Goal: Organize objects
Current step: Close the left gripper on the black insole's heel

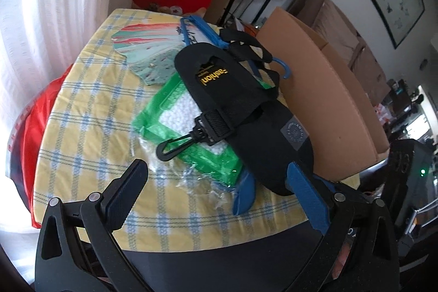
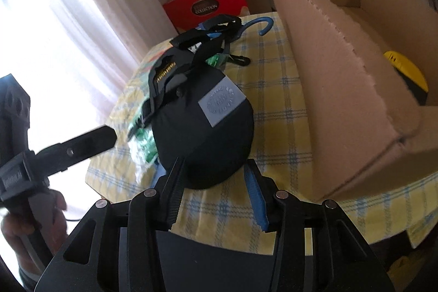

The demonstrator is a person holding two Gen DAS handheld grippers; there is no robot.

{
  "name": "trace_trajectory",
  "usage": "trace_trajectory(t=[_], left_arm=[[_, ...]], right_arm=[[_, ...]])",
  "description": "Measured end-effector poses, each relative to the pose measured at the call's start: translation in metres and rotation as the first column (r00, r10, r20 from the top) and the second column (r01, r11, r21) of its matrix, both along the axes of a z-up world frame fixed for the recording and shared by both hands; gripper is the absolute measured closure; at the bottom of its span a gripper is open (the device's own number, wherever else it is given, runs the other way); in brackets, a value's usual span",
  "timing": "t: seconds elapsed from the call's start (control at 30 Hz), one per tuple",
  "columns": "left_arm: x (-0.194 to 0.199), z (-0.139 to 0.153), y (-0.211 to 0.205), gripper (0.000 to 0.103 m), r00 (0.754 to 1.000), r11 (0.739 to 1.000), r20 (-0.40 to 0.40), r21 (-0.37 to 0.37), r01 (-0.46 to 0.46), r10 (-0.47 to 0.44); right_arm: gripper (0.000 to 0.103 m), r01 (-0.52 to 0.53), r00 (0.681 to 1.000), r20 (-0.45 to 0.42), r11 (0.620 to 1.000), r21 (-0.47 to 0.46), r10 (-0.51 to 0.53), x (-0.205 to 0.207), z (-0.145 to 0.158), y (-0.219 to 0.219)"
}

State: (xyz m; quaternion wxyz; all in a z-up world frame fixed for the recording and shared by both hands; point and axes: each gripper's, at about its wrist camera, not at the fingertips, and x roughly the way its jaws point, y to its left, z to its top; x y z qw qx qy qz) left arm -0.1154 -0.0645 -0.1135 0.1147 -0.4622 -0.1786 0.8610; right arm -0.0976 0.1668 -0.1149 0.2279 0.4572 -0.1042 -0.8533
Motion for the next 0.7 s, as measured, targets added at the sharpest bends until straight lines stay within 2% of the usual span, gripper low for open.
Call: trace_trajectory(t=[0.13, 0.27, 0.37, 0.5, 0.63, 0.7], left_arm=[[-0.004, -0.003, 0.004, 0.002, 1.000, 1.000, 0.015, 0.021, 0.006, -0.006], [-0.004, -0.007, 0.005, 0.002, 0.999, 0.998, 0.032, 0.057, 0.016, -0.018], [-0.003, -0.011, 0.005, 0.002, 0.998, 0.994, 0.054, 0.112, 0.022, -0.028], [-0.003, -0.017, 0.001, 0.002, 0.996, 0.984, 0.077, 0.177, 0.017, -0.032], [-0.005, -0.022, -0.006, 0.003, 0.994, 0.961, 0.105, 0.276, 0.004, -0.034], [-0.006, -0.026, -0.008, 0.008, 0.993, 0.948, 0.119, 0.318, -0.012, -0.027]], right_arm=[[0.060, 0.003, 1.000, -0.011, 1.000, -0.030, -0.003, -0.002, -0.001, -0.002], [0.074, -0.007, 1.000, -0.012, 0.997, -0.081, 0.006, 0.001, 0.001, 0.000], [0.082, -0.027, 1.000, -0.013, 0.991, -0.128, 0.026, 0.003, 0.003, 0.001], [0.086, -0.065, 0.998, -0.004, 0.983, -0.171, 0.065, 0.008, 0.005, -0.004], [0.089, -0.113, 0.993, -0.006, 0.974, -0.198, 0.114, 0.017, 0.008, -0.011], [0.089, -0.130, 0.991, -0.008, 0.970, -0.206, 0.131, 0.021, 0.009, -0.015]])
